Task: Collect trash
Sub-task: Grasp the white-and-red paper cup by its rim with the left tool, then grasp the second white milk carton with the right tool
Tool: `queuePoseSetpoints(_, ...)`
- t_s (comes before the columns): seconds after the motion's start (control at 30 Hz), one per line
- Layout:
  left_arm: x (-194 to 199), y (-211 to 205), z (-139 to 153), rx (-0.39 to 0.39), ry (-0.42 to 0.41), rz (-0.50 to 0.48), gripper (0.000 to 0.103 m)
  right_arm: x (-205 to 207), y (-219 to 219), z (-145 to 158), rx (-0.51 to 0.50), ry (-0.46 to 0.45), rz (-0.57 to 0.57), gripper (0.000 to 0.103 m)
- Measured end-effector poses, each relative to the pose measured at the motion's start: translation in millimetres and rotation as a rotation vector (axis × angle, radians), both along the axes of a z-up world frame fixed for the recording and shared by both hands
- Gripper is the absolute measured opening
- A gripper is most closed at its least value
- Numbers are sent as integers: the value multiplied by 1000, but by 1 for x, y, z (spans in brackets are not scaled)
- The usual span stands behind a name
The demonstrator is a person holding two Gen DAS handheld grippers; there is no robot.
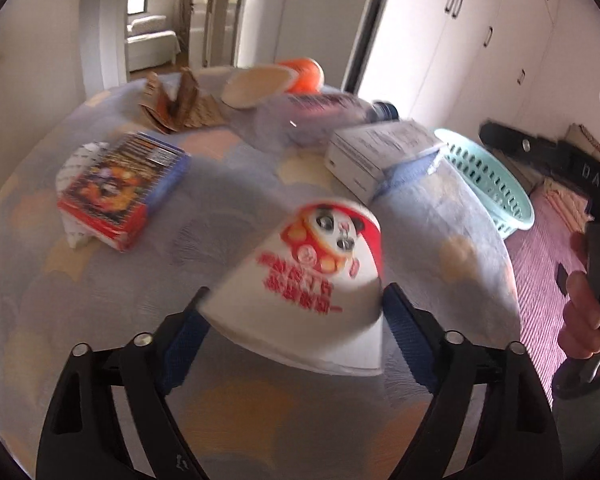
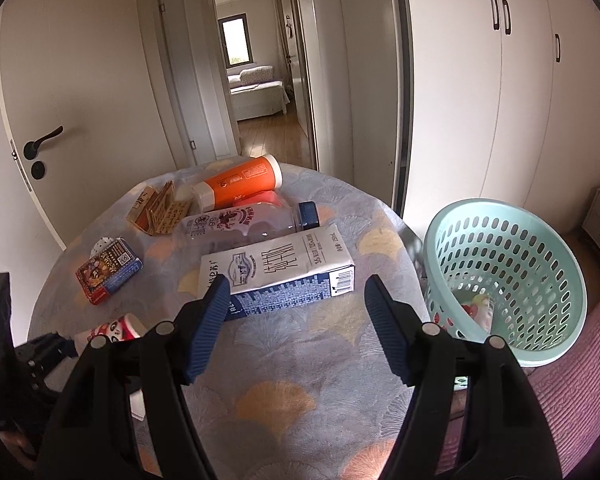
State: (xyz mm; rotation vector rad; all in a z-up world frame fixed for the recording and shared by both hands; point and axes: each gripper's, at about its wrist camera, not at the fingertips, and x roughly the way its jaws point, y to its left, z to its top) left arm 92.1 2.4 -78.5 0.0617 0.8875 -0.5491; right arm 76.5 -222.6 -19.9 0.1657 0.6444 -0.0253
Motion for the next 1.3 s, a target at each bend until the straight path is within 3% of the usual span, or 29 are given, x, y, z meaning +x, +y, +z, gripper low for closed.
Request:
queuePoseSetpoints(0.07, -2, -7, -2, 44, -24, 15, 68, 0, 0, 0, -2, 1, -1, 66)
queuePoseSetpoints(0.13, -4, -7, -1, 19, -14, 13, 50, 1, 0, -1, -6, 3, -4, 66)
queuePoseSetpoints(0.17, -4, -5, 0, 2, -6, 20, 48, 1, 0, -2, -6, 5, -5, 66)
queuePoseSetpoints(0.23, -5, -1, 2, -37, 8, 16, 26, 3, 0, -3, 5, 14, -5, 66)
queuePoseSetpoints(0.33, -6, 2, 7, -53, -4, 40, 25, 11, 3, -8, 53, 41, -4, 66)
queuePoseSetpoints(0.43, -8, 7, 17, -59, -68, 68, 25, 26, 12, -15, 90, 92, -22, 67)
queuePoseSetpoints(0.53, -6, 16, 25, -60, -108, 95, 25, 47, 18, -21, 129, 147, -83, 74)
queuePoseSetpoints(0.67, -1, 24, 25, -34, -128, 116, 25, 75, 12, -35, 264, 251, -183, 75)
queuePoseSetpoints(0.77, 0, 27, 27, -40, -133, 117, 25, 87, 9, -44, 327, 281, -256, 75)
queuePoseSetpoints(0.93, 1, 33, 27, -47, -141, 108, 25, 102, 19, -50, 324, 302, -350, 80)
queuePoseSetpoints(1.07, 2, 37, 26, -68, -128, 104, 25, 108, 33, -46, 254, 288, -399, 84)
queuePoseSetpoints(1.3, 1, 39, 27, -79, -133, 107, 25, 111, 38, -52, 242, 318, -374, 86)
